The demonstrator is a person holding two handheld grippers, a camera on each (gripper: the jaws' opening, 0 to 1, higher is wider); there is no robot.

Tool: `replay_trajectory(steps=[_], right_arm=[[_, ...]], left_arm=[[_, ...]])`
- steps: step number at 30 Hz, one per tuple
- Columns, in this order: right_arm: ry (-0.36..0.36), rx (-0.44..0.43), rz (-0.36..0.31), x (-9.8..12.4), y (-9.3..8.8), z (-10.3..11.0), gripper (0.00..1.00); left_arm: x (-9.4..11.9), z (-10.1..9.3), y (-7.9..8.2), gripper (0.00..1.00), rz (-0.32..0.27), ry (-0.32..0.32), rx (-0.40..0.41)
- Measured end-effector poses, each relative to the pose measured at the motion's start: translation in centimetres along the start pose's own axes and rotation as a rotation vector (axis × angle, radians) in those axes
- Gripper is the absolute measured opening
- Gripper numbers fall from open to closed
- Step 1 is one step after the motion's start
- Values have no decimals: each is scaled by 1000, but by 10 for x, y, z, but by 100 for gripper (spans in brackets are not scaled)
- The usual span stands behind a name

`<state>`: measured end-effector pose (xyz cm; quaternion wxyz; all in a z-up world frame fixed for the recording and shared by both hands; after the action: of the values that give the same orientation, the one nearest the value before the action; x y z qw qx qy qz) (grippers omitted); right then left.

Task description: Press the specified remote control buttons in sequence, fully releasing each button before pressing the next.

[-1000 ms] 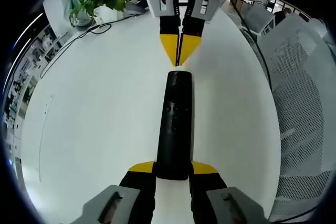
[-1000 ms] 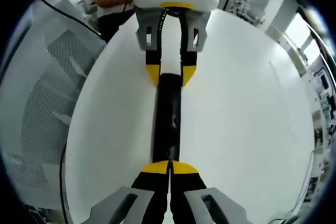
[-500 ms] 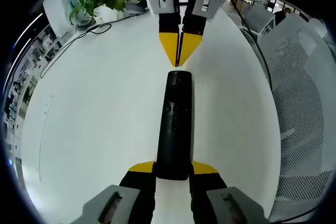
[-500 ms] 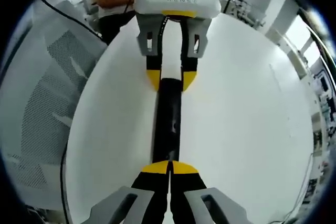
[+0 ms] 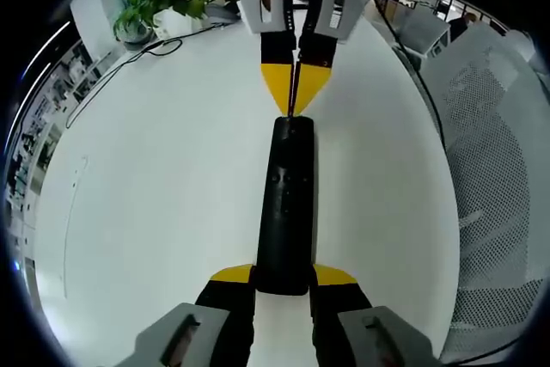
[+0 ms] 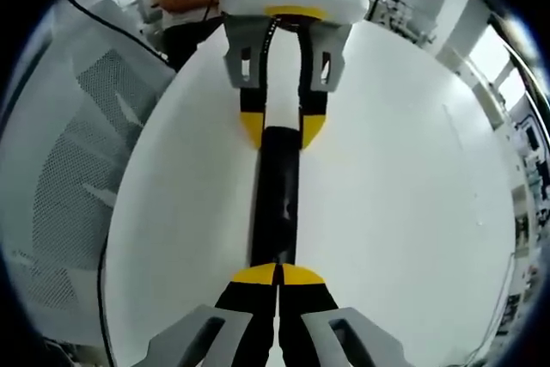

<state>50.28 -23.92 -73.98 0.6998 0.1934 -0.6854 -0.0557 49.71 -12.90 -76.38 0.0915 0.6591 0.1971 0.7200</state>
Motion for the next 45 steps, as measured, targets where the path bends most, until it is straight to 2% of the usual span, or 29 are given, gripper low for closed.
replay_trajectory(steps=[45], right_arm=[[23,19,13,-13,0,0,0]], left_arm=[[0,1,-1,23,-8,1,0]])
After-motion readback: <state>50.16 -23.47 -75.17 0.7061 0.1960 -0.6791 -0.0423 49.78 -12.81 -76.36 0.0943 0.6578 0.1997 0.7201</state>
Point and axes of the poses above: the point that each gripper's makers call its tool centre point, and the gripper's own axes: x roughly backward along the fingers, z roughly to its left, y roughly out of its top, the point moved 2 cm from there along x, roughly backward along the fingers, and after that the axes turned 2 degrees about y, right-handed, at the moved point
